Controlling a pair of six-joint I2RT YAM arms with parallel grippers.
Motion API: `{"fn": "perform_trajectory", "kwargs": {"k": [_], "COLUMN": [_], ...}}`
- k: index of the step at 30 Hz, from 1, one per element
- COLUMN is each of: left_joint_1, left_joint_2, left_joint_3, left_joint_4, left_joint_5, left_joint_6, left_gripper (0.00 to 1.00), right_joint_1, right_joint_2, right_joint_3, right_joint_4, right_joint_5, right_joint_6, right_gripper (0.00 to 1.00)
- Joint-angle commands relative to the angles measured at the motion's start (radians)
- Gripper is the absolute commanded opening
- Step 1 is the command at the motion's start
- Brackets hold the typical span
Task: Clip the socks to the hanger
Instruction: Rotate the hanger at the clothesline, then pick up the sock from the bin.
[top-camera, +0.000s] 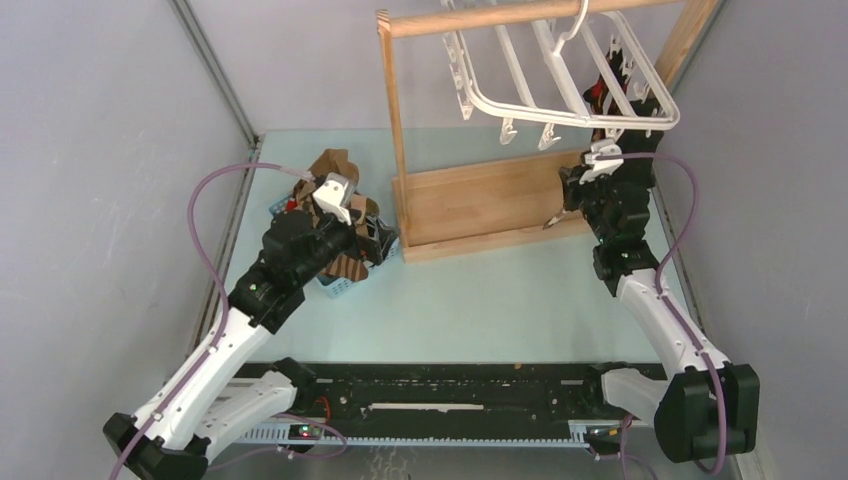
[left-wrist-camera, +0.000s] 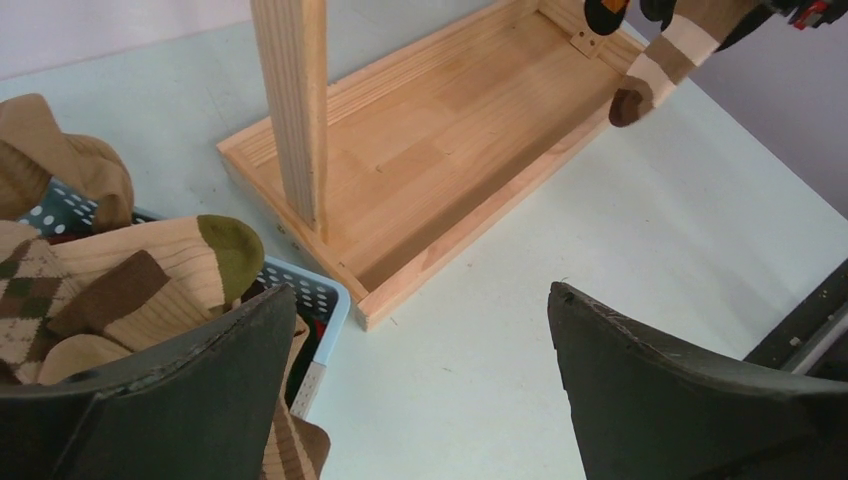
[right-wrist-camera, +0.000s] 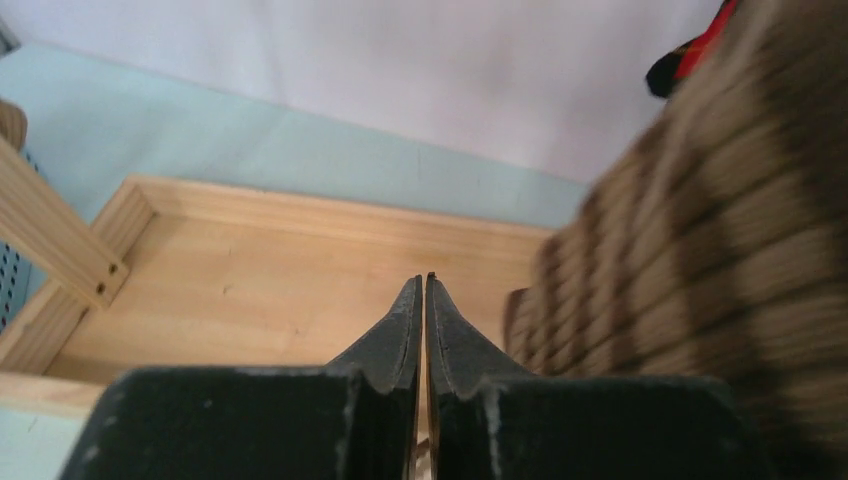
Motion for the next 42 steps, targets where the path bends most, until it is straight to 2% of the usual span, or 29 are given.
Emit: {"fn": "perform_trajectory", "kwargs": {"k": [1,8,12,17,24,28,31,34,42], "left_joint_1": [0.041,0.175,0.206,0.208,0.219,0.229,0.232,0.234,0.233], "left_joint_2": [-0.033,0.028,0.073,0.072,0.035,0.062,0.1,0.144,0.229], "left_joint_3": [-0.038,0.041,0.091,0.088,0.042,0.029,0.034,0.05,0.065], "left_joint_4": [0.03,-0.132,-0.22,-0.385,-0.385,-0.384,-0.402,-0.432,-0.496], "left_joint_5": [-0.02,-0.08,-0.08,-0.178,-0.249,-0.269,-0.294,-0.313,-0.39], "left_joint_6": [-0.005,-0.052,-0.115,-0.267,-0.459,-0.545,-0.665,-0.737,-0.801], "left_gripper": [1.0,1.0,1.0,0.89,0.84,0.79,0.75,0.61,0.62], "right_joint_1": [-0.004,-0.036,-0.044,-0.054,-0.088,-0.088,-0.088,-0.085,-0.086], "right_joint_2": [-0.031,-0.063,-0.082,-0.095,-0.102,-0.101,-0.102,-0.105,-0.115], "right_joint_3": [0.021,0.022,0.022,0.022,0.022,0.022,0.022,0.012,0.007], "right_joint_4": [0.096,0.047,0.006,-0.028,-0.057,-0.078,-0.079,-0.069,-0.085], "right_joint_5": [0.063,-0.001,-0.033,-0.055,-0.102,-0.12,-0.124,-0.128,-0.123], "right_joint_6": [0.049,0.067,0.078,0.088,0.104,0.114,0.121,0.125,0.12], "right_gripper": [0.09,0.1,0.1,0.1,0.1,0.1,0.1,0.1,0.1]}}
